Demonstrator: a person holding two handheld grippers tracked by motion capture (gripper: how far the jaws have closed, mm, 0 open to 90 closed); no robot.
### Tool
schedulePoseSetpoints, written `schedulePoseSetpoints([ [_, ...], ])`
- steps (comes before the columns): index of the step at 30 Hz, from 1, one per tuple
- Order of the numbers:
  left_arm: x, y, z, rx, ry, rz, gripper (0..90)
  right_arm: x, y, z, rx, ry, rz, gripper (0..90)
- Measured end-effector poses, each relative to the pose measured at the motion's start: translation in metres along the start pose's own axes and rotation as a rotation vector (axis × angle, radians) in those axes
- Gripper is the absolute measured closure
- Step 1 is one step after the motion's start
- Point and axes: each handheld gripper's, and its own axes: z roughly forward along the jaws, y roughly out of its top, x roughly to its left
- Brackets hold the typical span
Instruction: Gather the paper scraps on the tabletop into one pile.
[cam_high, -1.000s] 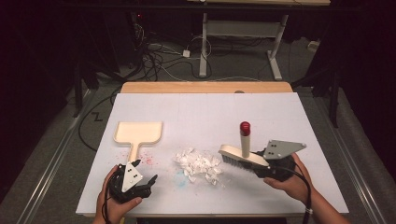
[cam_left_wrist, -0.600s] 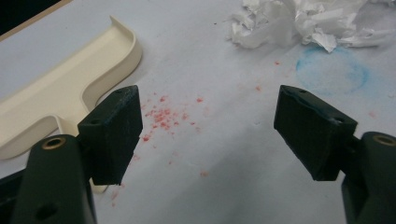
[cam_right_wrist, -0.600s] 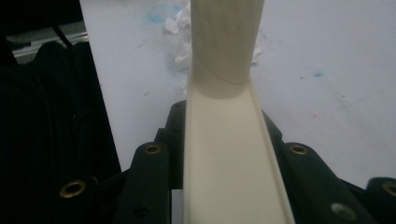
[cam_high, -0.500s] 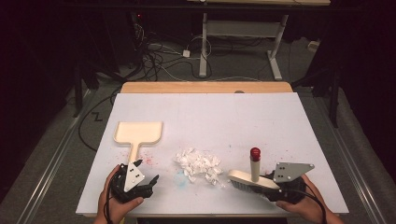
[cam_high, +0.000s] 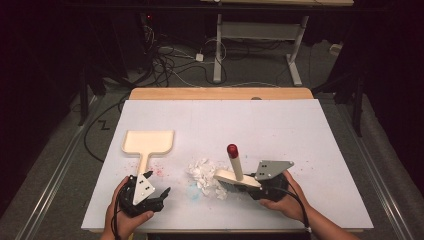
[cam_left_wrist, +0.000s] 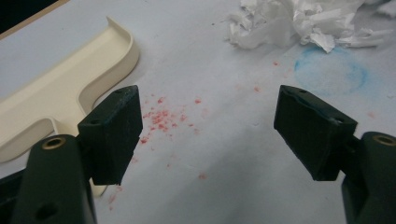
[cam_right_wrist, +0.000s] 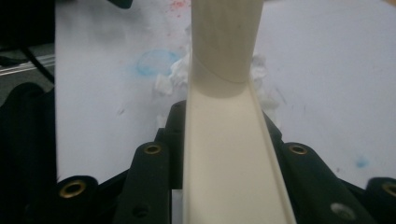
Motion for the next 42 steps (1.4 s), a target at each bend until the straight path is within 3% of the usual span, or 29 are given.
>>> schedulePoseSetpoints([
  [3,0.001,-0.001,-0.001,0.001,0.000,0.002,22.6,0.000,0.010,0.009,-0.009,-0.001,-0.017,68.1],
  [6,0.002,-0.002,-0.003,-0.004,0.002,-0.007,22.6,0.001,0.015,0.006,-0.016,-0.005,-0.030,68.1],
  [9,0.003,-0.004,-0.003,0.002,0.007,-0.007,22.6,0.000,0.014,-0.008,-0.027,-0.021,-0.037,68.0],
  [11,0.003,-0.004,-0.002,0.009,0.012,-0.002,22.6,-0.001,0.012,-0.029,-0.046,-0.052,-0.026,68.0],
  [12,0.003,-0.004,-0.003,0.011,0.015,-0.002,22.6,-0.001,0.012,-0.029,-0.046,-0.052,-0.026,68.0],
  [17,0.002,-0.004,-0.005,0.003,0.021,-0.004,22.6,0.000,-0.002,-0.065,-0.061,-0.074,-0.016,68.1],
  [22,0.000,-0.003,-0.003,0.011,0.018,0.003,22.6,0.003,-0.021,-0.076,-0.037,-0.047,0.021,68.0],
  [23,0.000,-0.003,-0.002,0.014,0.018,0.003,22.6,0.006,-0.032,-0.075,-0.011,-0.025,0.031,68.1],
  [26,-0.001,-0.002,-0.002,0.014,0.015,0.006,22.6,0.008,-0.040,-0.071,0.020,0.002,0.036,68.0],
  [29,-0.002,-0.001,-0.001,0.014,0.012,0.011,22.6,0.010,-0.044,-0.061,0.013,0.051,0.062,68.1],
  [35,-0.001,0.000,0.002,0.016,0.007,0.011,22.6,0.019,-0.023,-0.030,0.025,0.066,0.001,68.1],
  [37,-0.002,0.000,0.002,0.014,0.005,0.013,22.6,0.018,-0.011,-0.012,0.009,0.074,0.006,68.1],
  [38,-0.002,0.000,0.002,0.014,0.004,0.012,22.6,0.018,-0.011,-0.012,0.009,0.074,0.006,68.1],
  [42,0.000,-0.001,0.001,0.013,0.002,0.010,22.6,0.016,0.010,0.012,-0.007,0.049,-0.036,68.1],
])
